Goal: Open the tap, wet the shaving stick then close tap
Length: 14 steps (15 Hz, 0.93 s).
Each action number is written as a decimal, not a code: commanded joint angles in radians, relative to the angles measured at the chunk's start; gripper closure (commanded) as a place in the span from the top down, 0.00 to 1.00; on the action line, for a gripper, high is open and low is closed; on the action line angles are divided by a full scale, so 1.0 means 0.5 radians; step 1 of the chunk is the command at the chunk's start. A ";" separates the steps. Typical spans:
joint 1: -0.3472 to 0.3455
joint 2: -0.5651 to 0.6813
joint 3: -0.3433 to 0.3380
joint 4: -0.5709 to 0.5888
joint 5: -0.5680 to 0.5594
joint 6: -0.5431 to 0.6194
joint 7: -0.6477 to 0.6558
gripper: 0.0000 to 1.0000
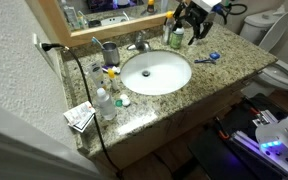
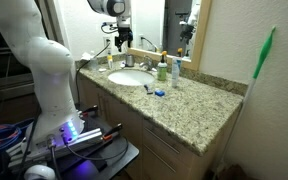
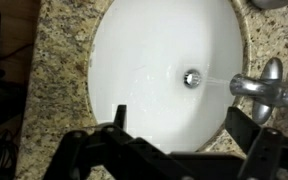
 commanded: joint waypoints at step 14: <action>-0.035 0.388 -0.049 0.822 0.111 -0.788 -0.744 1.00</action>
